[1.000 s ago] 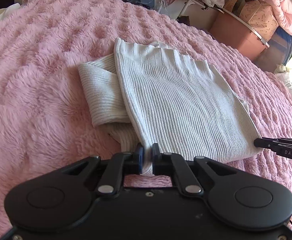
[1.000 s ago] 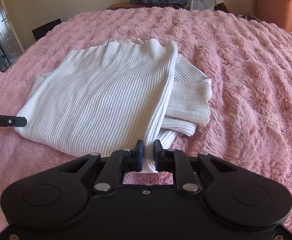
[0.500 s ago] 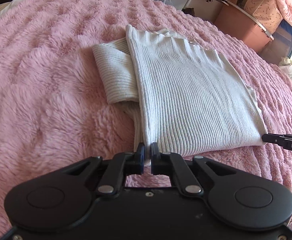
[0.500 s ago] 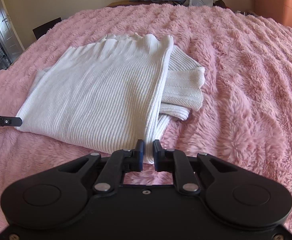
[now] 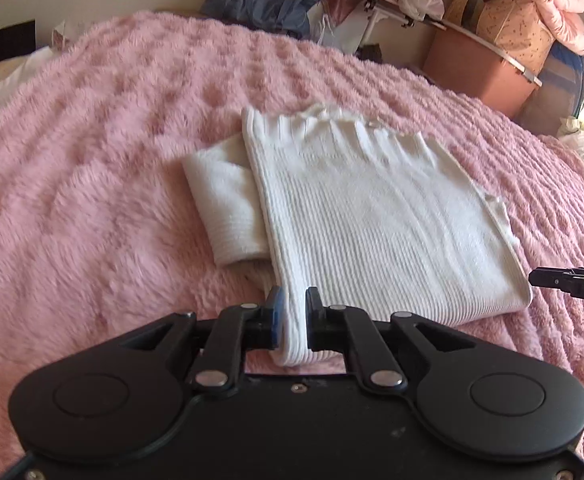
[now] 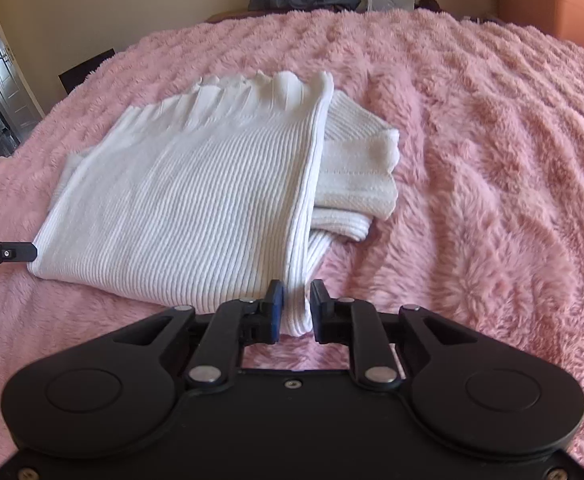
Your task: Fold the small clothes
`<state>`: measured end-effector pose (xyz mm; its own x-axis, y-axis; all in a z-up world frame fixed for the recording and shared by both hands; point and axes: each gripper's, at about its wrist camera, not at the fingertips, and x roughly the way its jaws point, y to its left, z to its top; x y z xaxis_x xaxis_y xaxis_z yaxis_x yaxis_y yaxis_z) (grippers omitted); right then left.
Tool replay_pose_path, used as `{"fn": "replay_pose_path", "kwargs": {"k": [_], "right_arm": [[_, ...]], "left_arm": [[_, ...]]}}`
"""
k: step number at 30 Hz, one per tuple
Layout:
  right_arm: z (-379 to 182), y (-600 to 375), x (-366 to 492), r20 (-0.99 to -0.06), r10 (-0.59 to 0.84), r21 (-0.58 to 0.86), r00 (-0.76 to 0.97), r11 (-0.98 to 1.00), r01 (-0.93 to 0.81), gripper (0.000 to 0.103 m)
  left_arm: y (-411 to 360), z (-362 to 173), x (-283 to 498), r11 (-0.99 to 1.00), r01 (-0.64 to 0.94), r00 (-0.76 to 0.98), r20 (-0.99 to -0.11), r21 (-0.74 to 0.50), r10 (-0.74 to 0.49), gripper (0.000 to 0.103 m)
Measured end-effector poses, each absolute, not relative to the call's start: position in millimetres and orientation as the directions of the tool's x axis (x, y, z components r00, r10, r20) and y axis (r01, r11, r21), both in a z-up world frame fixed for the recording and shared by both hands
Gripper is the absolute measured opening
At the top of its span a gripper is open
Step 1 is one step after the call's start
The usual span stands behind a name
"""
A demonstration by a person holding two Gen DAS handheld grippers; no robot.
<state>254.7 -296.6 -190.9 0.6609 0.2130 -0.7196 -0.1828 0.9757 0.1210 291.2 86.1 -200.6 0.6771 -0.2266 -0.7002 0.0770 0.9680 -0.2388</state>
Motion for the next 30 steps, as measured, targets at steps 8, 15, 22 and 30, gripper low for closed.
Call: {"fn": "replay_pose_path", "kwargs": {"k": [8, 15, 22, 30], "right_arm": [[-181.4, -267.7, 276.9, -0.69, 0.265, 0.135, 0.673, 0.961, -0.241, 0.016], [-210.8, -276.9, 281.3, -0.744, 0.216, 0.11, 0.632, 0.973, -0.202, 0.016], [-223.1, -296.9, 279.5, -0.747, 0.255, 0.185, 0.614, 0.967, -0.176, 0.014], [-182.9, -291.7, 322.8, -0.627, 0.255, 0.188, 0.736, 0.967, -0.175, 0.024]], "left_arm": [[42.2, -198.3, 326.3, 0.952, 0.165, 0.659, -0.689, -0.259, -0.302, 0.015], [44.6, -246.7, 336.4, 0.955, 0.106, 0.582, -0.761, -0.278, -0.286, 0.015], [59.8, -256.5, 330.0, 0.933, 0.106, 0.57, -0.747, -0.345, -0.341, 0.014], [52.2, -204.1, 390.6, 0.949, 0.142, 0.696, -0.654, -0.28, -0.297, 0.024]]}}
